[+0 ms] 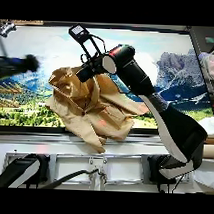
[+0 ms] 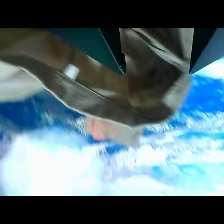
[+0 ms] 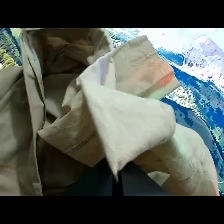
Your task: Fold the clothes and pants, and hang the long-sleeved shirts on hangers.
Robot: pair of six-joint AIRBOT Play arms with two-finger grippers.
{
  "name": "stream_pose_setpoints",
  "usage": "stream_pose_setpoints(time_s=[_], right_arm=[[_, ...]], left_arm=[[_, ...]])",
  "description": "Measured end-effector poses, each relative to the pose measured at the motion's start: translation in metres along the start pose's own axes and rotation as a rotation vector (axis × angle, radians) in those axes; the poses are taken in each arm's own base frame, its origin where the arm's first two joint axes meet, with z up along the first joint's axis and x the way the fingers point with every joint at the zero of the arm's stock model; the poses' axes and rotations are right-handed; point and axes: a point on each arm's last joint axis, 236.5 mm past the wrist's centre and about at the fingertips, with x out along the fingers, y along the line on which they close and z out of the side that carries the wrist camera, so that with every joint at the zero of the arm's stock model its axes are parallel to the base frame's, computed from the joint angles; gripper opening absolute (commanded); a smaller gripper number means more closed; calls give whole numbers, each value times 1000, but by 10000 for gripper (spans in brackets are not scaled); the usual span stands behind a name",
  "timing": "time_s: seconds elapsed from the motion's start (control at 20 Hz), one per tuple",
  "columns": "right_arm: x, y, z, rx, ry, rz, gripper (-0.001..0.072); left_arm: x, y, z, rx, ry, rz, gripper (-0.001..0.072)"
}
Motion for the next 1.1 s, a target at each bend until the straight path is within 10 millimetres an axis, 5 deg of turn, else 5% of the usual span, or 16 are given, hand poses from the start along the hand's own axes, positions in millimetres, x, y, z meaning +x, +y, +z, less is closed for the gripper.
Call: stream_pose_setpoints(time_s=[0.25, 0.55, 0.75, 1.1], right_arm=[[2, 3, -6, -27, 24, 13, 34], [3, 12, -8, -44, 30, 50, 34], [2, 13, -7, -57, 29, 57, 34], [2, 14, -8, -65, 30, 60, 34]], left_arm=[[-34, 150, 33, -339, -139, 155, 436], [-34, 286, 23, -368, -210, 213, 434], [-2, 330, 2, -148, -148, 249, 429], [26, 395, -7, 126, -111, 433, 429]])
